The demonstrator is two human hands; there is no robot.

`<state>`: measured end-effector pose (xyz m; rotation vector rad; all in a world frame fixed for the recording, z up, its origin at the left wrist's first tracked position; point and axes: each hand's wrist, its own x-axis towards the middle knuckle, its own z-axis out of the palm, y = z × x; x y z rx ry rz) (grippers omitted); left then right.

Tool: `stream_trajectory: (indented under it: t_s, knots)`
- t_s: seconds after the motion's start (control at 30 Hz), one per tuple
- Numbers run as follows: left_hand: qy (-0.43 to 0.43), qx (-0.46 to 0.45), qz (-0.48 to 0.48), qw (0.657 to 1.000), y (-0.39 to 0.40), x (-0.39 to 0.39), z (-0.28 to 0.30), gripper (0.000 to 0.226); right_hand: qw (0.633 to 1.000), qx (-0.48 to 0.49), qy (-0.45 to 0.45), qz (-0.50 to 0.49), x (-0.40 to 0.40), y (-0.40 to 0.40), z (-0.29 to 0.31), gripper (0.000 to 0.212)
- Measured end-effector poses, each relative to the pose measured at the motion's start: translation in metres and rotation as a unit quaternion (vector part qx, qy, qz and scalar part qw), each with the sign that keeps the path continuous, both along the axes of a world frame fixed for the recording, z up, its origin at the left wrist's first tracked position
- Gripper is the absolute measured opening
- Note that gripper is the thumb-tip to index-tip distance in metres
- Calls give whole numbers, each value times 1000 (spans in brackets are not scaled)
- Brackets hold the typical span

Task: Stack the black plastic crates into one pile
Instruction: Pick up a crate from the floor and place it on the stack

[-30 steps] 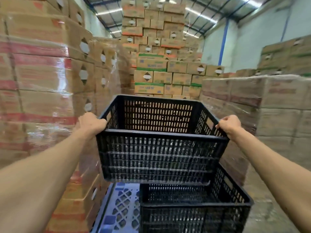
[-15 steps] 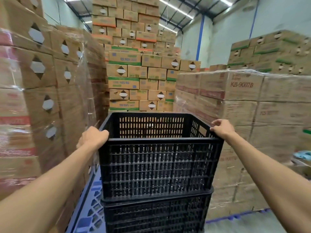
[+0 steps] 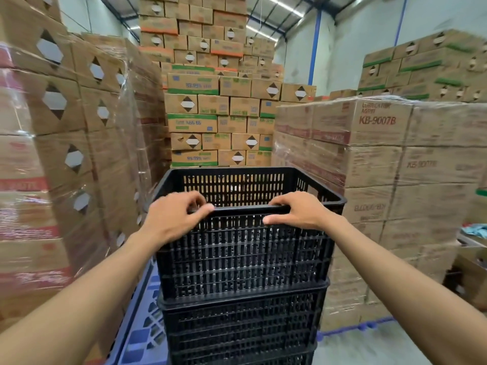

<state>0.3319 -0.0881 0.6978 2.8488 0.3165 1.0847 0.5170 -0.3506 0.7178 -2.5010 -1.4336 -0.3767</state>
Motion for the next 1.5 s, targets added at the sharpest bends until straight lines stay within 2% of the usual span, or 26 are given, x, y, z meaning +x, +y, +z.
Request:
stream_trajectory:
  t_s: [0.03,0.1,0.27,0.5,0.6,0.77,0.93,1.03,1.13,1.3,1.4,1.5]
  knots:
    - [40,33,-2,999,-3,-1,-4,54,1000,6,-24,9,0,1,-3,63]
    - [42,73,19,996,-1,-1,-7,52,998,34,-39,18,0,1,-4,57]
    - [20,71,37,997,-2,-1,-6,43,998,47,-36,24,5,3,-6,50]
    - [-48,137,87,986,-13,-2,-20,47,1000,27,-4,14,15,8,-7,61]
    - [-65,176,93,978,-11,0,-29,47,999,42,-33,-11,17,9,-10,69]
    - [-83,180,98,975,0,9,-31,50,993,67,-85,-37,13,16,-16,61]
    - [-105,184,105,972,1,10,-37,49,999,12,0,-30,12,17,-4,61]
    - [-95,189,93,973,8,5,-37,54,997,44,-50,-48,3,19,-12,53]
    - [-92,176,104,975,4,4,-36,54,992,66,-92,-50,-2,16,-16,56]
    - [-72,157,106,979,-5,2,-31,50,996,27,-54,-67,-2,18,-13,67]
    - [-22,150,89,984,-4,1,-17,54,998,22,-6,-60,-4,19,-7,58]
    - [-12,144,78,986,-5,-1,-13,50,998,18,28,-49,-4,17,0,61]
